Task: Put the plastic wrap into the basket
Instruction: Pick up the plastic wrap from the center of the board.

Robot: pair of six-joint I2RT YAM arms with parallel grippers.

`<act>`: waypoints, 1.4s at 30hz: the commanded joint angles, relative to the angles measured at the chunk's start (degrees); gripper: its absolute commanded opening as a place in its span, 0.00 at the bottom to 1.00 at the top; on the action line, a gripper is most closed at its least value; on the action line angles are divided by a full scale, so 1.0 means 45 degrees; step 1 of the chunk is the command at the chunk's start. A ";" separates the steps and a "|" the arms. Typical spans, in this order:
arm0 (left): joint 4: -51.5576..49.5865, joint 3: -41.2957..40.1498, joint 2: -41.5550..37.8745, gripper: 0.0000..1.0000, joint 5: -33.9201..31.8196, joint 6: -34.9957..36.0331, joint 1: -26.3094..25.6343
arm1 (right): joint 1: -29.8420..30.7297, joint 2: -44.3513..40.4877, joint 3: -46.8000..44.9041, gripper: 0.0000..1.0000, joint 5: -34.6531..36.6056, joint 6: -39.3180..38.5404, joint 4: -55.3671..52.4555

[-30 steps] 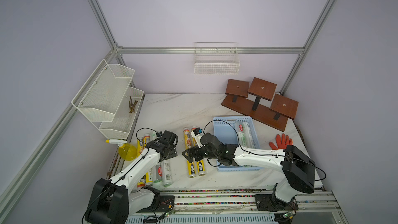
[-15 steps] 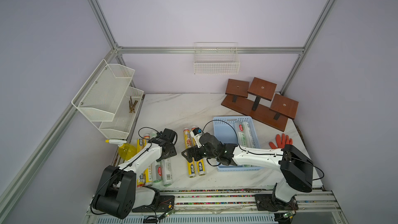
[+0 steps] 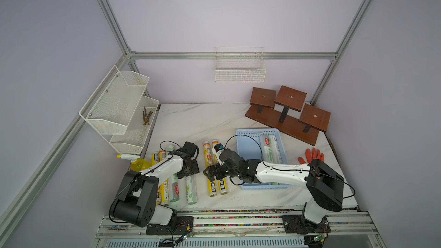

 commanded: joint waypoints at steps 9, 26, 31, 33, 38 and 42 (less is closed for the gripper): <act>-0.0509 0.0489 0.0701 0.63 0.0734 0.0624 0.0023 | -0.0038 -0.0249 0.0150 0.98 -0.0090 -0.0129 -0.0306; -0.1496 0.1260 -0.2365 0.27 0.0160 0.0194 -0.1026 | -0.0038 -0.1345 -0.0354 0.99 0.0625 0.0114 -0.0480; -0.1499 0.1764 -0.3801 0.23 0.0550 -0.0137 -0.1503 | -0.0078 -0.2667 -0.0958 0.99 0.1757 0.0612 -0.0430; -0.1408 0.2121 -0.4050 0.22 0.0768 -0.0188 -0.1878 | -0.0083 -0.3359 -0.1318 1.00 0.2361 0.0725 -0.0384; -0.1339 0.4012 -0.3187 0.22 0.0185 -0.0590 -0.4024 | -0.0143 -0.5348 -0.2679 1.00 0.4406 0.0987 0.0223; -0.0460 0.4855 -0.2342 0.21 -0.0130 -0.1213 -0.4925 | -0.0485 -0.6825 -0.3434 1.00 0.5320 0.1265 -0.0037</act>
